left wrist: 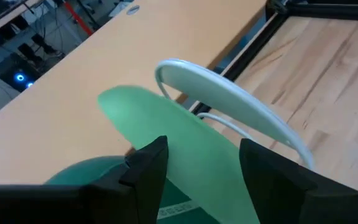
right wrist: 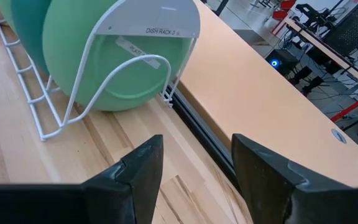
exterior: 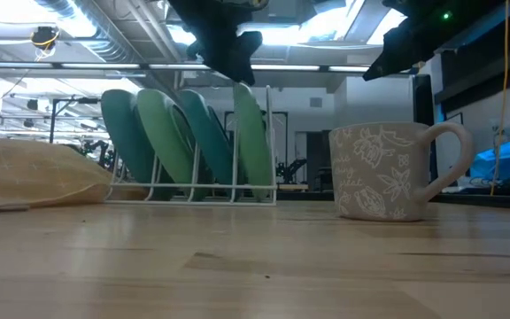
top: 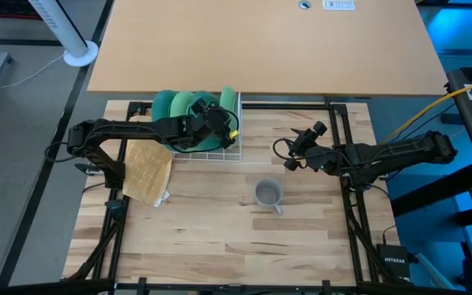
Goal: Sort dishes
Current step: Put the green plate into the dish rack
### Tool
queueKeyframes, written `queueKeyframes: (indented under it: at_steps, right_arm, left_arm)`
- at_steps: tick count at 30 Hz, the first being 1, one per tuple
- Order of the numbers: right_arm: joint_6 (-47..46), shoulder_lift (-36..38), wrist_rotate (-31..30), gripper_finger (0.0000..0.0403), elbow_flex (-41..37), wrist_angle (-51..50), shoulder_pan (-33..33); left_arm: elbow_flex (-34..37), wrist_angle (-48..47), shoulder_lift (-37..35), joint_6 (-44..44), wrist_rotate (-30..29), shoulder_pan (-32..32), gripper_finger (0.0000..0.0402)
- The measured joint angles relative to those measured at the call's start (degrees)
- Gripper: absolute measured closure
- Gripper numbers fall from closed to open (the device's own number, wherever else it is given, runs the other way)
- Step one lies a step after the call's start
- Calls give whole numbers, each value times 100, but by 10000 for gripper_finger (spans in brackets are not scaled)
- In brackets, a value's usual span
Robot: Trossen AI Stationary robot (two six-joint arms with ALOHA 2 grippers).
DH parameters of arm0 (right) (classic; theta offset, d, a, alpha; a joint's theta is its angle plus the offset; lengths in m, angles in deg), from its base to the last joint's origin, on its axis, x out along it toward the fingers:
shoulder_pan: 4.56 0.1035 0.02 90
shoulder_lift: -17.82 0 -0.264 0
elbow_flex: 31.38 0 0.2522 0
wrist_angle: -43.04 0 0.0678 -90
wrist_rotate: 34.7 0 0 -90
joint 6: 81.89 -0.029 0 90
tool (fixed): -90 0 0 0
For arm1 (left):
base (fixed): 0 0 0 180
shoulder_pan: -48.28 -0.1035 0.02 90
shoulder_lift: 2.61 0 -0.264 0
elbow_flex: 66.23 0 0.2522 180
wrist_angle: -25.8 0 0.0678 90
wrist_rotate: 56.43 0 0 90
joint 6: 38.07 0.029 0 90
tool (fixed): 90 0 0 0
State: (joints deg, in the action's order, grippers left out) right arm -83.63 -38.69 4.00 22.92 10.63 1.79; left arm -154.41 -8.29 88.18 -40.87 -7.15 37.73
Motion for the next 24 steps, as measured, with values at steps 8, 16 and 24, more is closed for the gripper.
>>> queueKeyframes:
  at_steps: [8, 16, 24]
  right_arm:
    - [-100, 0, 62, 207, 0, -2, 0]
    - [-272, 0, 205, 207, 0, -210, 4]
    - [-297, 0, 245, 207, 0, -247, 4]
  left_arm:
    - [3, -197, -137, -184, -30, -11, 210]
    - [-4, -57, -240, -175, -43, 2, 210]
    - [-4, -18, -246, -176, -53, -325, 210]
